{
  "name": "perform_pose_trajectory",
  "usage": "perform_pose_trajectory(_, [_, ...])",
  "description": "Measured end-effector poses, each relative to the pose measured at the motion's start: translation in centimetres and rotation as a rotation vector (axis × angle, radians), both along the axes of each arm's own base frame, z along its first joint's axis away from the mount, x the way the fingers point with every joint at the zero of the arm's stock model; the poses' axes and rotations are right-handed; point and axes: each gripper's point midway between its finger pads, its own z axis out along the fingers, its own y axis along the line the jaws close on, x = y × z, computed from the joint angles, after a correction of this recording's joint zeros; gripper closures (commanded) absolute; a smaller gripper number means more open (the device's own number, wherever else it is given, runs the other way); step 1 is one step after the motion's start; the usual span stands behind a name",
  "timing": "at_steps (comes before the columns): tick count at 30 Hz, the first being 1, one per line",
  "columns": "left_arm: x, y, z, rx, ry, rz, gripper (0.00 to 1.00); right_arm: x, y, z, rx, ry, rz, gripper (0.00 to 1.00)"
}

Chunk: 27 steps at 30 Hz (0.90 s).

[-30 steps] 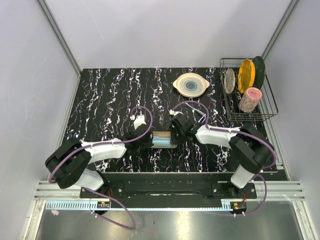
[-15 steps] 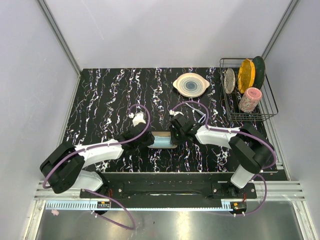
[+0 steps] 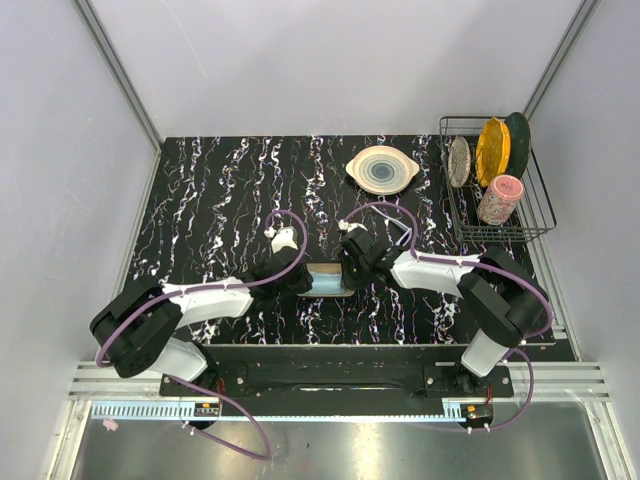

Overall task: Organize the sunglasses
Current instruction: Smooth out the glasses cleaning cloth near the sunglasses case.

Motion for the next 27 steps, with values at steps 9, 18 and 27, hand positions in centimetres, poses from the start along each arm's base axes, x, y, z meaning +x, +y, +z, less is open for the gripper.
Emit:
perform_pose_trajectory(9, [0.3, 0.8, -1.0, 0.048, 0.005, 0.035, 0.8, 0.0, 0.0, 0.0, -0.001, -0.001, 0.0, 0.88])
perform_pose_trajectory(18, [0.1, 1.5, -1.0, 0.071, 0.009, 0.053, 0.8, 0.1, -0.9, 0.1, -0.023, -0.026, -0.035, 0.87])
perform_pose_trajectory(27, [0.0, 1.2, -0.6, 0.061, 0.001, 0.028, 0.76, 0.1, -1.7, 0.8, -0.032, -0.052, -0.057, 0.79])
